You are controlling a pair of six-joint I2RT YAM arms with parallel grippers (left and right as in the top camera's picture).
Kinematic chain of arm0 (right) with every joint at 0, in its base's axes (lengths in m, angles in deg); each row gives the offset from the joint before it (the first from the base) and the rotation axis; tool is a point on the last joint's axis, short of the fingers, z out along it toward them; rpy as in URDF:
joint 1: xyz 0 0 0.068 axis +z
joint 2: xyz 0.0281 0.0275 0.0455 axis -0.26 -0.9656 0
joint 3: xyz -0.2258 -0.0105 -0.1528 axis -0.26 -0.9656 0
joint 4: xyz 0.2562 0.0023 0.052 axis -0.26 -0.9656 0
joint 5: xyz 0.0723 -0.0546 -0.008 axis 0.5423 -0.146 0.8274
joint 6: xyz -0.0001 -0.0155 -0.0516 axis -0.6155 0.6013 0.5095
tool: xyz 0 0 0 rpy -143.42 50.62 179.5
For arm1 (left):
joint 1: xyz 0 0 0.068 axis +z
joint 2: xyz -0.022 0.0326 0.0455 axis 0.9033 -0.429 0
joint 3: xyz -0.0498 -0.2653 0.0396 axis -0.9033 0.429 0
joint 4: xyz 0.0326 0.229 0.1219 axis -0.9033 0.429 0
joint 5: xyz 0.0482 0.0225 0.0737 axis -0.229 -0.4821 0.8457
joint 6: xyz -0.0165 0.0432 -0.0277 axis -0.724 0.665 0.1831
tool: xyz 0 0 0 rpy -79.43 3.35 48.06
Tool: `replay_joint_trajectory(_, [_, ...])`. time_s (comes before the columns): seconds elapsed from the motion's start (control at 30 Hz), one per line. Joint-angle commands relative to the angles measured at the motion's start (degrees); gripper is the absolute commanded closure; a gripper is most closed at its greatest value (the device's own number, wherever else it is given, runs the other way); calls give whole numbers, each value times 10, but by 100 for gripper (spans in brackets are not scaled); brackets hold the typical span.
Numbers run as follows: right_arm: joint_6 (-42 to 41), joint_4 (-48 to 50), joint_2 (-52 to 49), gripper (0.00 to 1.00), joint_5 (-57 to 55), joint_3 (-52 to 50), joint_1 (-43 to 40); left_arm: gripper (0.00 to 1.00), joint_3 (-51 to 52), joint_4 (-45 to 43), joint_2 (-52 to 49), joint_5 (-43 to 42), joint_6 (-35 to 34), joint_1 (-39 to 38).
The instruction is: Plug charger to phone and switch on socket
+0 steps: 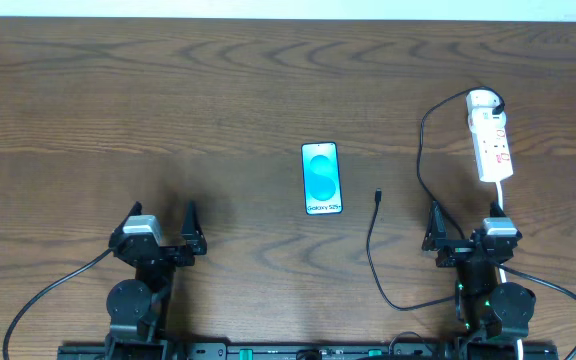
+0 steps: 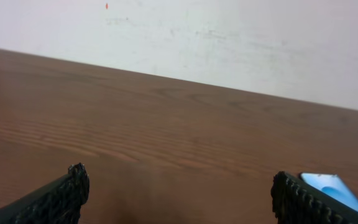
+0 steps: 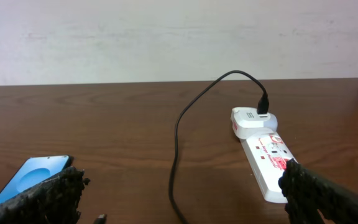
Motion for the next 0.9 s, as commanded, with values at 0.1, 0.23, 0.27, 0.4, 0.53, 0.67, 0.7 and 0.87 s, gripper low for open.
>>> replay_joint_trajectory(0.1, [-3, -3, 2, 1, -3, -1, 5, 5, -17, 17, 3, -6, -48, 2])
replay_joint_trajectory(0.23, [-3, -3, 2, 1, -3, -1, 5, 5, -21, 17, 3, -4, -48, 2])
replay_joint_trajectory(0.27, [-3, -3, 2, 1, -3, -1, 5, 5, -21, 16, 3, -4, -48, 2])
replay_joint_trajectory(0.4, [-3, -3, 2, 1, -3, -1, 6, 5, -21, -14, 3, -8, -52, 2])
replay_joint_trajectory(0.53, [-3, -3, 2, 1, -3, -1, 6, 5, -21, -78, 3, -26, -59, 2])
replay_joint_trajectory(0.67, [-4, -3, 2, 1, -3, -1, 6, 5, -21, -120, 3, -26, -59, 2])
replay_joint_trajectory(0.7, [-3, -3, 2, 1, -3, -1, 6, 5, -21, -127, 3, -26, -59, 2])
replay_joint_trajectory(0.87, [-3, -3, 2, 1, -3, -1, 6, 5, -38, -133, 1, -26, -58, 2])
